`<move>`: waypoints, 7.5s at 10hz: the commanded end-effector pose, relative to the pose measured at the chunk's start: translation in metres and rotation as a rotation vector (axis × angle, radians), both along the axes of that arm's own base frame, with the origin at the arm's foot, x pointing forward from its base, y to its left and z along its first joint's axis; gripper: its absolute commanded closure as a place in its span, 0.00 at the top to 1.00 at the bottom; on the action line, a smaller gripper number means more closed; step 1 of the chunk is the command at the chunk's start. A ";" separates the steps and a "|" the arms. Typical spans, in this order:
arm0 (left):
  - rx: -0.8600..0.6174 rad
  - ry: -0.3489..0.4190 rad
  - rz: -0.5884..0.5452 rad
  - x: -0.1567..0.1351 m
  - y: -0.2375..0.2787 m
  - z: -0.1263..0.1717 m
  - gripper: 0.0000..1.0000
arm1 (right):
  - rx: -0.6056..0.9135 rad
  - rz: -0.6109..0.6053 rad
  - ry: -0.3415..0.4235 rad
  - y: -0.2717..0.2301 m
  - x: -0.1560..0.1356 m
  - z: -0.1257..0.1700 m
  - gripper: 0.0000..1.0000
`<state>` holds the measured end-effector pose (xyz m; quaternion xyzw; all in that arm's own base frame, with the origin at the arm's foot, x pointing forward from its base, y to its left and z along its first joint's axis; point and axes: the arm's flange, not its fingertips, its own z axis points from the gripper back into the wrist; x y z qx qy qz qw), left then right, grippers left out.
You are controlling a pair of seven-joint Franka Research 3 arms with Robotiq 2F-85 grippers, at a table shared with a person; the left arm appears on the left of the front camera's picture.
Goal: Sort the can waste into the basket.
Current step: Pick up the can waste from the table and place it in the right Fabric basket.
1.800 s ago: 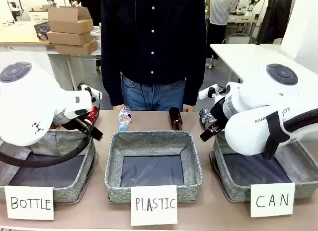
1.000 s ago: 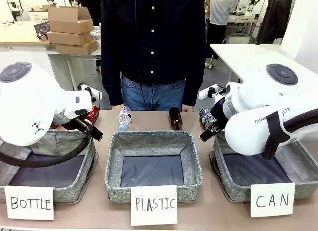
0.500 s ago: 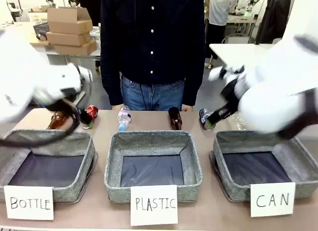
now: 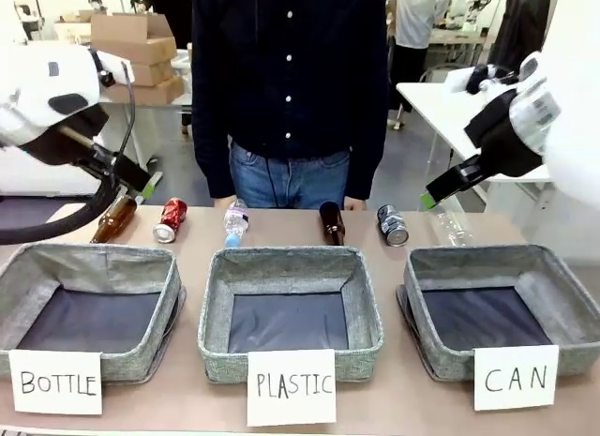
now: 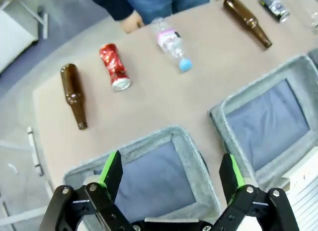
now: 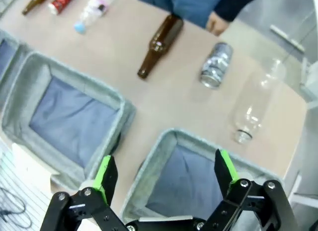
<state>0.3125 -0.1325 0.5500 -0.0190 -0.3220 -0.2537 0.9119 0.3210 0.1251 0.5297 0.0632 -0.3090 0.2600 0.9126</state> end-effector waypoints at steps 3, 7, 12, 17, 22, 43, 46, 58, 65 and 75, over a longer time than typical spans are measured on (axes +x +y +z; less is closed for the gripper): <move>-0.676 0.368 -0.433 -0.001 0.073 0.028 1.00 | 0.945 0.084 0.562 -0.086 0.004 0.029 1.00; -1.050 0.446 -0.436 0.031 0.114 -0.014 1.00 | 1.259 -0.069 0.622 -0.152 0.005 0.002 1.00; -1.128 0.445 -0.425 0.032 0.128 -0.025 1.00 | 1.252 -0.020 0.591 -0.175 0.003 -0.008 1.00; -1.128 0.445 -0.425 0.032 0.128 -0.025 1.00 | 1.252 -0.020 0.591 -0.175 0.003 -0.008 1.00; -0.771 0.433 -0.002 0.100 0.090 -0.001 1.00 | 1.252 -0.020 0.591 -0.175 0.003 -0.008 1.00; -0.113 0.488 0.398 0.354 0.040 -0.226 1.00 | 1.252 -0.020 0.591 -0.175 0.003 -0.008 1.00; -0.064 0.501 0.431 0.356 0.037 -0.233 0.80 | 1.252 -0.020 0.591 -0.175 0.003 -0.008 1.00; -0.116 0.534 0.460 0.352 0.036 -0.223 0.35 | 1.252 -0.020 0.591 -0.175 0.003 -0.008 1.00; -0.331 0.596 0.059 0.190 0.033 -0.057 0.31 | 1.252 -0.020 0.591 -0.175 0.003 -0.008 1.00; -0.499 0.584 -0.860 0.015 -0.009 -0.011 0.34 | 1.144 -0.022 0.574 -0.174 -0.010 0.016 1.00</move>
